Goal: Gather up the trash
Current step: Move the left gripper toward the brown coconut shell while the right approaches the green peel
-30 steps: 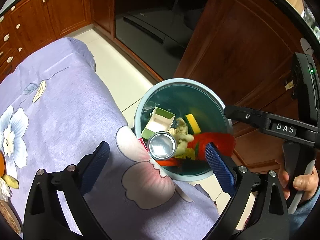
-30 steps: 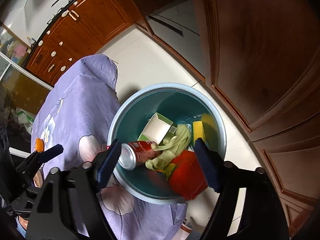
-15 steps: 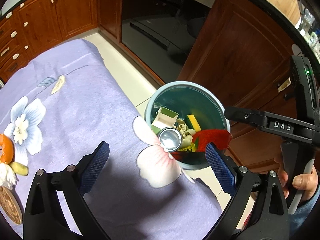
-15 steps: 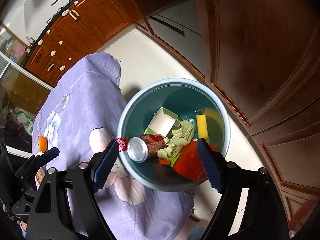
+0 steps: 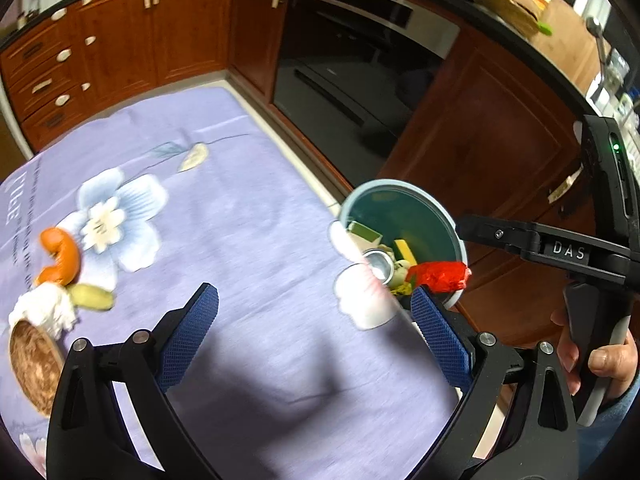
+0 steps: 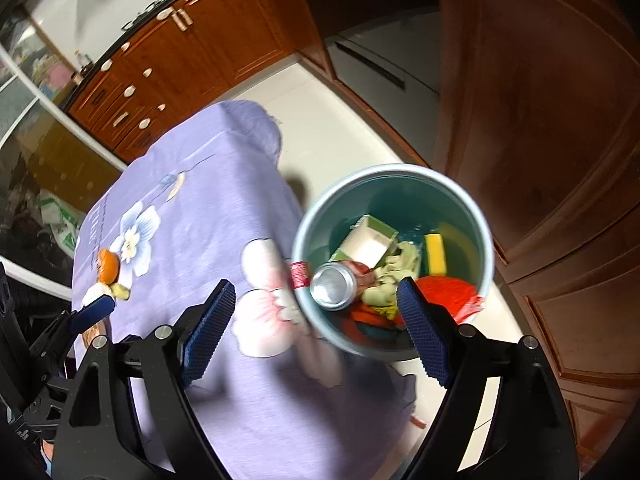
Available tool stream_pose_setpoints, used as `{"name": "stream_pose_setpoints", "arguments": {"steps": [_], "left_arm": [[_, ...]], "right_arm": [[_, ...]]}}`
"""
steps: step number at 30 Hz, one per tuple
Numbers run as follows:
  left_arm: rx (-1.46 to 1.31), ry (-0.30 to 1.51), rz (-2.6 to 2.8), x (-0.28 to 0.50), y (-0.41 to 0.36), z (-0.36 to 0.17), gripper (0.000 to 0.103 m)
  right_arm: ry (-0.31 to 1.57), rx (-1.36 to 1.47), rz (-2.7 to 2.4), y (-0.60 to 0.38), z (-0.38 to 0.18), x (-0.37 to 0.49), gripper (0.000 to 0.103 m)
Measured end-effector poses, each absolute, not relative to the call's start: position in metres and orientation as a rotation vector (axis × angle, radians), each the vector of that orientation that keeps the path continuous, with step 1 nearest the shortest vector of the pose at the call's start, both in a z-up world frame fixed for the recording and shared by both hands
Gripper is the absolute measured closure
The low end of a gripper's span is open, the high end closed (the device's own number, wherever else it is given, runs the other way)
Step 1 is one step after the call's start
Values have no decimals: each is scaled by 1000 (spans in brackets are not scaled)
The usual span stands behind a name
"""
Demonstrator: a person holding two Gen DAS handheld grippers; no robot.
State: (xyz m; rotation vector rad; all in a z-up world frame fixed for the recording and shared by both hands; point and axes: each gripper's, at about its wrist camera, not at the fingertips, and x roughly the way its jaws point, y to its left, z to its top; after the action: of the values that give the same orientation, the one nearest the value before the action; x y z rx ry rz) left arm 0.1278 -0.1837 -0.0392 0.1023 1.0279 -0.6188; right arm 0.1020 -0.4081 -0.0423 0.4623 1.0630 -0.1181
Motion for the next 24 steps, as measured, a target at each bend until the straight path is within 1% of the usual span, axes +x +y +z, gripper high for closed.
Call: {"name": "stream_pose_setpoints", "arguments": {"steps": [4,11,18,24], "left_arm": [[63,1017,-573,127,-144,-36,6],[-9,1002,-428,130,-47,-39,6],[-111,1024,-241,136,58,-57,6],[-169,1052,-157,142,109,-78,6]], "right_arm": [[1076,423,-73,-374,-39,112,24],[1112,344,30,-301,-38,137,24],[1151,269,112,-236,-42,162,24],[1188,229,147,-201,-52,178,24]]}}
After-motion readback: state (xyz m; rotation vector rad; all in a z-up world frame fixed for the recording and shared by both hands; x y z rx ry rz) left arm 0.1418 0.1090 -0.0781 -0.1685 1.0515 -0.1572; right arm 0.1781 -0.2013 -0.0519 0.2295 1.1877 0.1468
